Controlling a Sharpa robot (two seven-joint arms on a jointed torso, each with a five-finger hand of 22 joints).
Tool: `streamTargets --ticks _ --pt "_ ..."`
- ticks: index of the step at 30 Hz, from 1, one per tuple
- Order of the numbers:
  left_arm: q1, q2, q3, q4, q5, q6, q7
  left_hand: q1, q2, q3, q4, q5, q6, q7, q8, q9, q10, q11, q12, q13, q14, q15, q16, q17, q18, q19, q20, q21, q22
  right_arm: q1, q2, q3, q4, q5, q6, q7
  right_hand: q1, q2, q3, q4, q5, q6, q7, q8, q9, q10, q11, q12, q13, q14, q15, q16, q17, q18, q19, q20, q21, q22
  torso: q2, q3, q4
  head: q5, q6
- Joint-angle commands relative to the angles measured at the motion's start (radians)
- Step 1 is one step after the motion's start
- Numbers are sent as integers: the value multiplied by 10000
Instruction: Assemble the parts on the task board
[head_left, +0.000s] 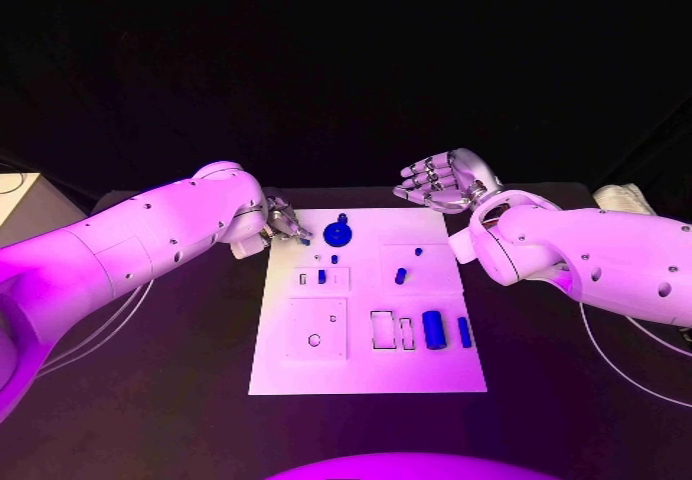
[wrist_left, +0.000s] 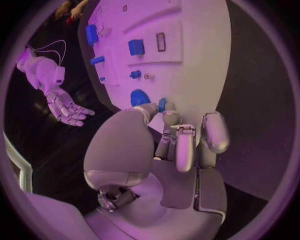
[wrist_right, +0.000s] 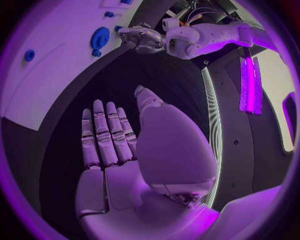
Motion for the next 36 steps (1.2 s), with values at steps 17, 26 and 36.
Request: streamTargets --ticks 17,26,36 --pt "13 -897 74 1190 1291 -498 392 -157 -384 2684 -729 68 -383 -108 1257 1401 397 -93 547 493 875 -117 119 2217 -8 231 -163 157 363 -7 -10 -1 -85 -33 423 -113 -117 115 40 50 38 72 229 -54 -23 -33 76 -41 -9 -133 40 -42 -51 99 -229 0 -121 -46 -80 -4 49 103 -108" --pt "18 -1743 62 2538 1002 -730 281 -1228 -696 4123 -1570 152 -292 -185 1575 1519 694 -176 771 762 967 -205 226 2439 -81 529 -256 348 733 -32 -65 -13 -46 -21 460 -114 -137 120 35 54 34 74 232 -54 -24 -32 77 -40 -8 -136 41 -39 -54 98 -263 1 -134 -50 -163 -10 68 165 -175" --pt "-67 -2533 -150 4098 -556 -1504 -143 -2104 -887 4882 -2303 560 -17 -313 1760 1521 1145 -309 994 1120 1036 -321 316 2634 -167 862 -365 546 1135 -98 -159 -30 58 -17 465 -39 -166 132 30 43 37 81 226 -59 -27 -28 70 -39 -8 -64 20 3 -48 115 -57 -5 -105 -29 -194 -25 84 252 -227"
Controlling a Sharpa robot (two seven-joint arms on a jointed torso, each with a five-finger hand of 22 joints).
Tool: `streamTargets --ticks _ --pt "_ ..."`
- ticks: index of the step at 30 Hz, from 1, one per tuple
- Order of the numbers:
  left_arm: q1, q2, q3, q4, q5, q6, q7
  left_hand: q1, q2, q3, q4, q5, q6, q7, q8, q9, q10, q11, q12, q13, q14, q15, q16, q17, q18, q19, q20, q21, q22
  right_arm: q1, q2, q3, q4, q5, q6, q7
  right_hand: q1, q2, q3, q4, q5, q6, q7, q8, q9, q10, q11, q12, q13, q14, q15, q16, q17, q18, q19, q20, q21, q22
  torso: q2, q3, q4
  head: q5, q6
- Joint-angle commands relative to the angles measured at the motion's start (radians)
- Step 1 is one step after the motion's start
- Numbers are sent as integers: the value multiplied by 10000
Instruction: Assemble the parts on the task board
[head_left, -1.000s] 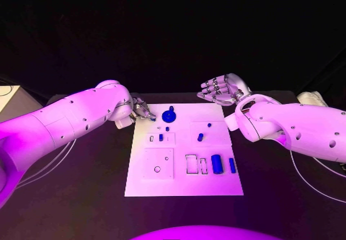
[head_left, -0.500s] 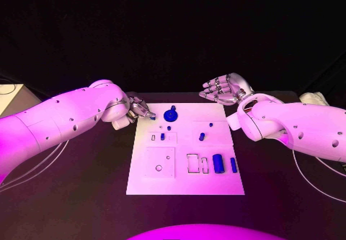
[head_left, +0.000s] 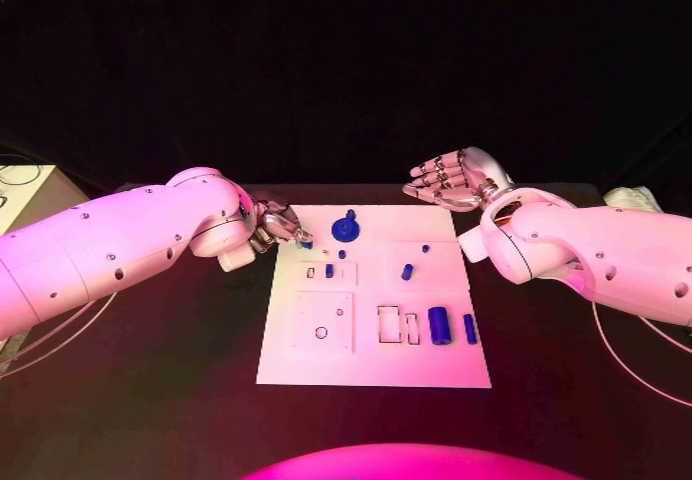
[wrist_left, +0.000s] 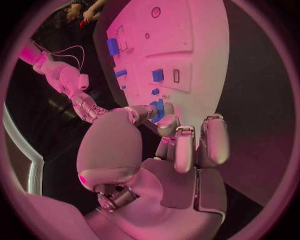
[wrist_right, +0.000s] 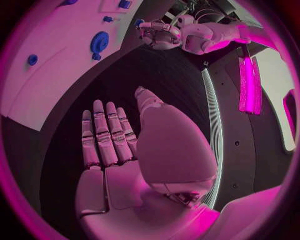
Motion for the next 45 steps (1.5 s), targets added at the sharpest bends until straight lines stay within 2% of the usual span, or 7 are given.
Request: streamTargets --ticks 1,9,14,20,33,38,45 --pt "-44 -147 -64 414 -1190 -591 -267 -167 28 1707 -1699 96 291 -184 73 1230 103 -11 44 36 1077 -79 32 2634 -169 63 -28 71 23 -24 -29 -4 40 -25 165 115 -69 35 4 15 37 43 191 -59 -16 9 33 -39 -8 -28 -17 3 -3 114 132 3 -27 5 -12 -10 9 33 -21" --pt "-182 -296 -216 994 -2043 -662 -362 -305 1 1783 -1831 242 341 -205 97 1224 171 -32 73 94 1077 -97 32 2634 -176 94 -44 88 58 -59 -53 -10 64 -25 183 128 -75 38 3 10 40 44 188 -61 -18 10 30 -39 -8 -3 -24 14 -1 122 224 2 -7 16 16 -8 6 97 -37" --pt "-284 -251 -308 1168 -2482 -634 -384 -314 -2 1791 -1846 254 345 -207 99 1223 170 -34 68 87 1077 -98 32 2634 -175 90 -46 85 52 -69 -59 -12 72 -26 191 129 -75 38 3 10 40 44 188 -61 -18 10 30 -39 -8 -3 -24 14 -1 122 224 2 -7 16 28 8 -7 150 -77" --pt "-395 -174 -396 1237 -2690 -606 -394 -319 -6 1797 -1860 263 349 -209 101 1223 180 -36 78 107 1077 -99 32 2634 -179 102 -47 92 68 -74 -66 -13 76 -26 206 123 -75 38 3 10 40 44 188 -61 -18 10 30 -39 -8 -3 -24 14 -1 122 224 2 -7 16 43 3 -15 141 -117" --pt "-449 -93 -442 1246 -2855 -192 -332 -330 -12 1804 -1879 270 354 -211 103 1221 153 -38 38 33 1077 -101 32 2634 -174 87 -48 83 48 -76 -71 -14 80 -24 291 129 -85 37 0 8 44 46 187 -64 -20 10 28 -39 -8 6 -26 16 -4 124 160 2 -18 11 31 9 -9 127 -205" --pt "-452 -83 -444 1240 -2897 -130 -329 -332 -12 1805 -1881 269 354 -211 103 1221 153 -38 38 33 1077 -100 32 2634 -176 92 -48 86 54 -76 -71 -14 84 7 346 161 -107 34 -10 15 51 51 187 -64 -20 20 26 -34 -6 10 -26 15 -6 120 133 3 -29 6 23 10 -12 188 -197" --pt "-453 -79 -446 1239 -2920 -26 -341 -339 -13 1808 -1887 265 355 -211 101 1219 150 -37 32 26 1077 -100 32 2634 -177 94 -48 88 59 -76 -64 -14 76 26 383 182 -123 35 -16 20 62 55 187 -63 -20 26 25 -32 -5 12 -25 14 -8 117 113 4 -38 2 21 5 -15 158 -173"
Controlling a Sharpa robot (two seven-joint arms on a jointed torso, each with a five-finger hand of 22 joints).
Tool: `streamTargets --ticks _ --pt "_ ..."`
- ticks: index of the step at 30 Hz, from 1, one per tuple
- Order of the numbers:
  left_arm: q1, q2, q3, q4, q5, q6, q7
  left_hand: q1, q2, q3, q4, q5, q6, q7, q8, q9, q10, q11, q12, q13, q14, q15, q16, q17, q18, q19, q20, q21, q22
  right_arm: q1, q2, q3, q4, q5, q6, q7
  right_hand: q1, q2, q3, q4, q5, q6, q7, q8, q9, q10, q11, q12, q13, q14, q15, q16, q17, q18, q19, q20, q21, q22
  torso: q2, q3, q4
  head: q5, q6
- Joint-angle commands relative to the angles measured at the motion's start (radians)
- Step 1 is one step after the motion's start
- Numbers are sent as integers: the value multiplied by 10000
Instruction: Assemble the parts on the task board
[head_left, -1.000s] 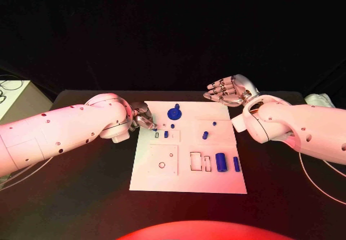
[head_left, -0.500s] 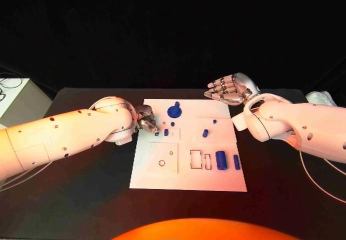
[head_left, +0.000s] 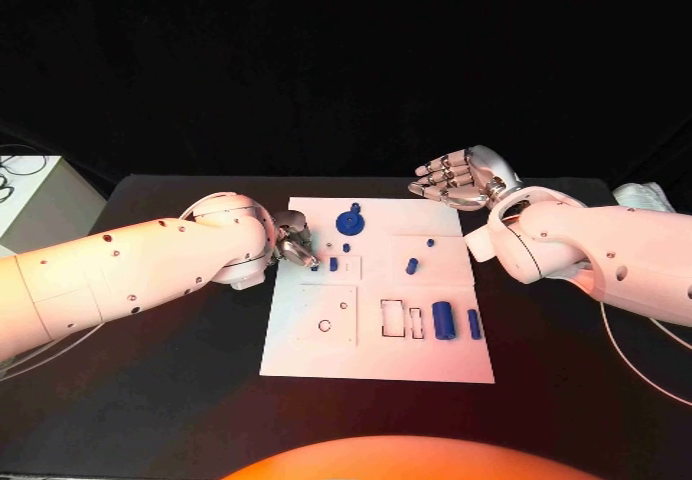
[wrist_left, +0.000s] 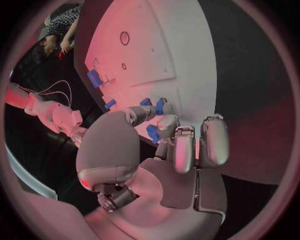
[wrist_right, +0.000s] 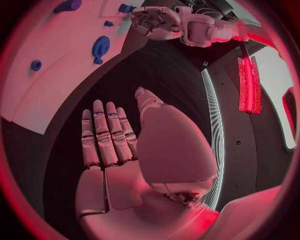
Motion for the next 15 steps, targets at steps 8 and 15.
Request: streamTargets --ticks 8,15 --pt "-8 65 -29 -26 -265 244 5 -4 117 1553 -1633 33 290 -203 47 47 40 -21 -13 -2 1041 -63 33 2634 -179 65 -14 49 1 -6 12 2 8 4 221 153 -98 -8 -21 24 89 68 188 -59 -12 39 24 -28 -4 14 -24 13 -14 115 -80 -2 -57 -6 0 -7 0 -22 -25" --pt "-16 72 -65 -50 -375 246 -10 -12 119 1558 -1644 30 293 -204 46 44 38 -21 -20 -12 1041 -63 33 2634 -182 74 -14 54 14 -6 3 2 21 -1 196 205 -106 -3 -21 21 101 76 189 -57 -11 48 23 -26 -3 17 -24 12 -16 114 -83 -2 -63 -7 -4 -1 3 -26 -69"
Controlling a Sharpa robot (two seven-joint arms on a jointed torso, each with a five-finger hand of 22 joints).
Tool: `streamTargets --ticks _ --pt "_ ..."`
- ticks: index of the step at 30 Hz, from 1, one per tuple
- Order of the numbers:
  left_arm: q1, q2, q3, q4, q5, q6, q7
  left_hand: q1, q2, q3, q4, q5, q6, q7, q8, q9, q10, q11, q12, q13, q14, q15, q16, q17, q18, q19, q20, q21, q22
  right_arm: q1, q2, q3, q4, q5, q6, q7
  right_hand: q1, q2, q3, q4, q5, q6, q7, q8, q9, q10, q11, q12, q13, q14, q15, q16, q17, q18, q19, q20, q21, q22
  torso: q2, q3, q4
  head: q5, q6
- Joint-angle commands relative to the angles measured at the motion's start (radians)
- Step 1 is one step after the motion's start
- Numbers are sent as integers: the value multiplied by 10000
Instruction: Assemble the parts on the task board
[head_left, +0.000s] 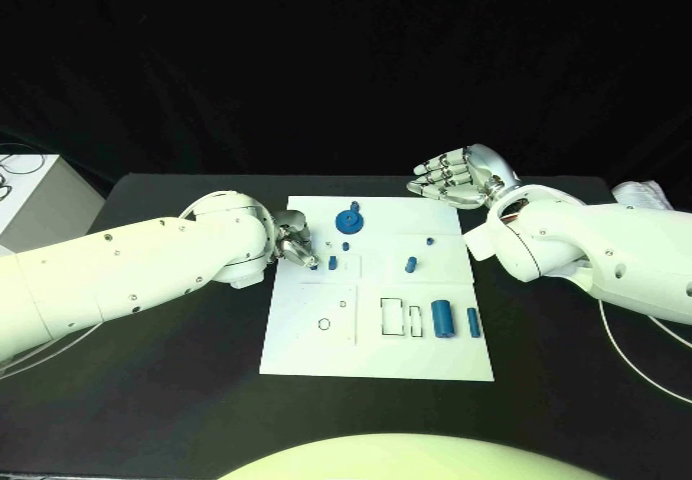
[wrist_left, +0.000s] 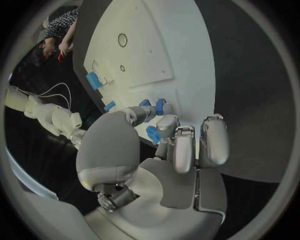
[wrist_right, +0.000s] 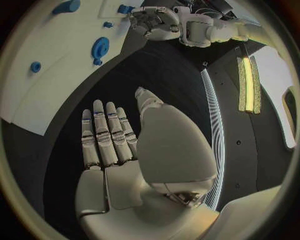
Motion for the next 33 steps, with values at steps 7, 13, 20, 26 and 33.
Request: streamTargets --ticks 7,13,20,26,33 --pt "-28 17 -40 8 -235 235 -22 -15 117 1559 -1643 39 292 -203 69 -20 40 -22 -20 -12 1041 -63 34 2634 -182 74 -14 55 14 -6 -14 2 30 -34 98 244 -108 2 -19 19 69 82 189 -55 -11 53 23 -25 -2 20 -24 13 -18 114 -83 -3 -67 -8 -5 6 -1 -2 -33" --pt "-42 32 -47 2 -243 293 -29 -21 128 1568 -1652 36 295 -204 67 -23 37 -23 -28 -23 1041 -63 34 2634 -181 70 -14 52 9 -6 -18 2 31 -35 88 262 -112 8 -16 14 93 93 189 -51 -10 65 21 -22 -1 27 -25 14 -19 115 -85 -3 -74 -9 -5 8 -3 -12 -52" --pt "-97 60 -56 -38 -250 323 -46 -23 135 1574 -1657 33 297 -204 66 -25 43 -23 -24 -13 1041 -62 34 2634 -180 65 -15 50 3 -6 -26 2 31 -35 86 268 -112 8 -16 14 93 93 189 -51 -10 65 21 -22 -1 27 -25 14 -19 115 -85 -3 -74 -9 -2 2 -5 -27 -75" --pt "-127 64 -59 -59 -269 361 -56 -23 135 1574 -1657 33 297 -204 66 -25 43 -23 -24 -13 1041 -62 34 2634 -180 65 -15 50 3 -6 -35 2 33 -35 87 271 -114 12 -12 8 116 105 189 -47 -9 80 19 -18 0 35 -27 16 -21 116 -88 -3 -80 -9 -6 4 3 -39 -89" --pt "-149 77 -67 -45 -207 403 -61 -57 131 1575 -1676 38 314 -205 69 -30 107 -22 43 113 1041 -60 34 2634 -187 86 -14 62 33 -6 -36 2 34 -36 90 274 -114 12 -12 8 116 105 189 -47 -9 80 19 -18 0 35 -27 16 -21 116 -88 -3 -80 -9 -11 4 0 -45 -117"
